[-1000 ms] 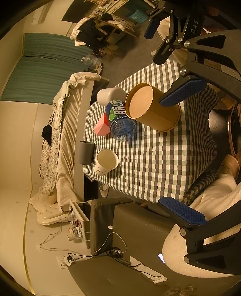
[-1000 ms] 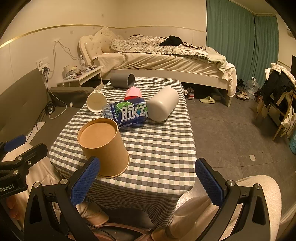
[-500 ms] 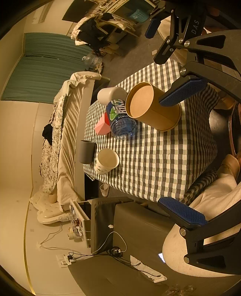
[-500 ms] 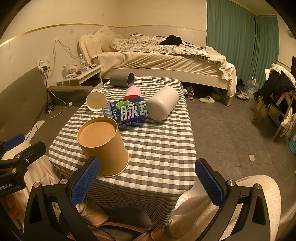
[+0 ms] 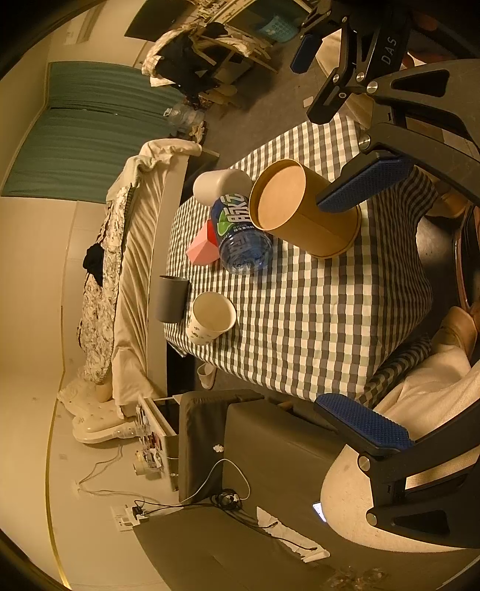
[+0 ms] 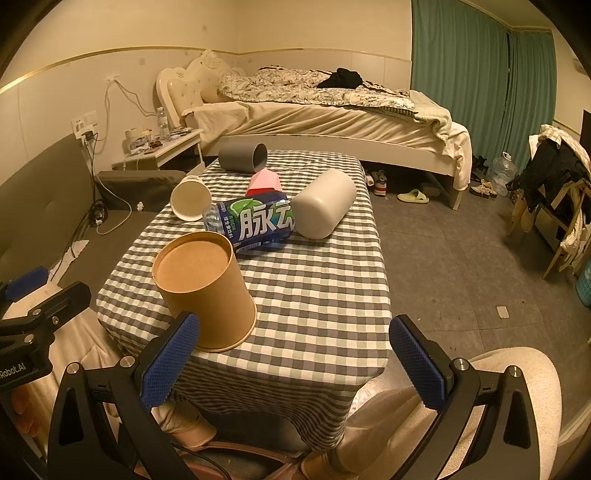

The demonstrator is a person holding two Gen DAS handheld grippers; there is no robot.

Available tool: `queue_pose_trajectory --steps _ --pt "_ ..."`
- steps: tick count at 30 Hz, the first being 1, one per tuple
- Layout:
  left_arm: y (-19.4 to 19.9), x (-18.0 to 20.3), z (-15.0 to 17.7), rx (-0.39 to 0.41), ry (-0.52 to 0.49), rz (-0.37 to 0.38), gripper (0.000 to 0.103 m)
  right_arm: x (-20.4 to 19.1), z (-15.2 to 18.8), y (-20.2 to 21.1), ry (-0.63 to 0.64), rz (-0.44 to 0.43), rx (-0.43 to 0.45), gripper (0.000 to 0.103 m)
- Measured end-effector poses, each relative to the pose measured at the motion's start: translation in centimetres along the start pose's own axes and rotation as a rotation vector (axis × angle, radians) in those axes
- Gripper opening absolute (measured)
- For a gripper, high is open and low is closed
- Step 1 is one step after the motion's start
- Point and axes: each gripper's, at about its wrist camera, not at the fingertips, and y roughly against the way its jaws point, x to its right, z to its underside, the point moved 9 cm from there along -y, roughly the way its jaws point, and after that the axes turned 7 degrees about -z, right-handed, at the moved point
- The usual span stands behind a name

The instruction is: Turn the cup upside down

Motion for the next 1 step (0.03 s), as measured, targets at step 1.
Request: queue_pose_trajectory --steps 1 --pt "0.00 0.01 0.01 0.000 -0.001 0.002 0.101 0.01 0.01 -0.01 0.000 0.000 0.000 0.103"
